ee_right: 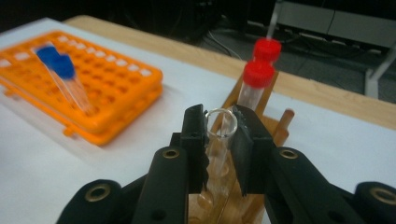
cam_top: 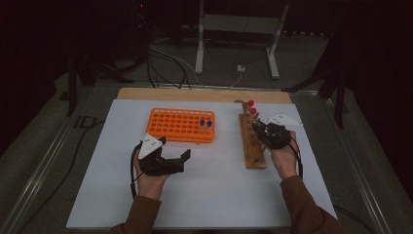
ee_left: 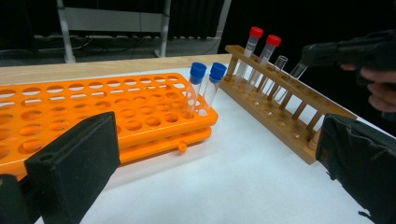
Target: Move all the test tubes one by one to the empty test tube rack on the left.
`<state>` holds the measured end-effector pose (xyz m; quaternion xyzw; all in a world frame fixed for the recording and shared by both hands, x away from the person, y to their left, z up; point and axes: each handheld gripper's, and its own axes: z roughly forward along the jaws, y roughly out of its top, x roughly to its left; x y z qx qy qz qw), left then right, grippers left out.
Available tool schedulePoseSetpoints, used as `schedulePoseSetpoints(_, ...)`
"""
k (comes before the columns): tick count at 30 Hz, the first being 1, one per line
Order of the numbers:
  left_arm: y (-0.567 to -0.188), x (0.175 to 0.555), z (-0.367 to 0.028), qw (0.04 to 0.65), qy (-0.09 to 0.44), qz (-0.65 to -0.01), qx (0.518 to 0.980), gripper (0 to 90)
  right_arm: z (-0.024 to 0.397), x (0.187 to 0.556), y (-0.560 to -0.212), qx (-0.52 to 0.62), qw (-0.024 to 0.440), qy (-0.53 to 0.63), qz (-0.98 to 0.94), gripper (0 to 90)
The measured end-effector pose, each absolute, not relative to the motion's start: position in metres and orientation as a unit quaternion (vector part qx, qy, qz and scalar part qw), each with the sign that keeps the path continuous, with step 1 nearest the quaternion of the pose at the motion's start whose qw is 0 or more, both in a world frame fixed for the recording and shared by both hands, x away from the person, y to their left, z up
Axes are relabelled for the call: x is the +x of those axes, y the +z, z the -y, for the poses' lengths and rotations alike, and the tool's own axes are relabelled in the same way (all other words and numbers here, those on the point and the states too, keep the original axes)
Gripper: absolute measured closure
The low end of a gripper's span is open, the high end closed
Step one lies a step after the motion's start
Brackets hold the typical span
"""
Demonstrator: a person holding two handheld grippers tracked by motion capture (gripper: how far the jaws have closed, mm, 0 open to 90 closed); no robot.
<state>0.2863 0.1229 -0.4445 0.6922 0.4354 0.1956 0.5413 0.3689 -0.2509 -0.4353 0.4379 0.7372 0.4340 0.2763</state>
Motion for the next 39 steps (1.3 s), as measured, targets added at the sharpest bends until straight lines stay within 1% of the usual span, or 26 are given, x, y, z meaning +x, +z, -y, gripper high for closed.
schedulePoseSetpoints(8,-0.446,0.287,-0.122,0.539,0.193,-0.435,0.695,0.5,0.256,0.36,-0.41,0.422,0.287,0.459,-0.727,76.4)
schedulePoseSetpoints(15,-0.447,0.287,-0.12,0.538,0.19,-0.433,0.698,0.5,0.252,0.348,-0.395,0.403,0.275,0.48,-0.729,76.3)
schedulePoseSetpoints(22,-0.449,0.287,-0.118,0.537,0.189,-0.432,0.7,0.5,0.243,0.338,-0.405,0.39,0.258,0.486,-0.739,76.2)
schedulePoseSetpoints(27,-0.449,0.286,-0.116,0.537,0.189,-0.43,0.701,0.5,0.244,0.332,-0.418,0.396,0.232,0.495,-0.738,76.2)
schedulePoseSetpoints(29,-0.449,0.285,-0.115,0.534,0.197,-0.429,0.701,0.5,0.244,0.329,-0.425,0.399,0.217,0.497,-0.739,76.2)
schedulePoseSetpoints(39,-0.443,0.282,-0.096,0.527,0.208,-0.399,0.721,0.5,0.236,0.322,-0.429,0.389,0.202,0.492,-0.752,76.0)
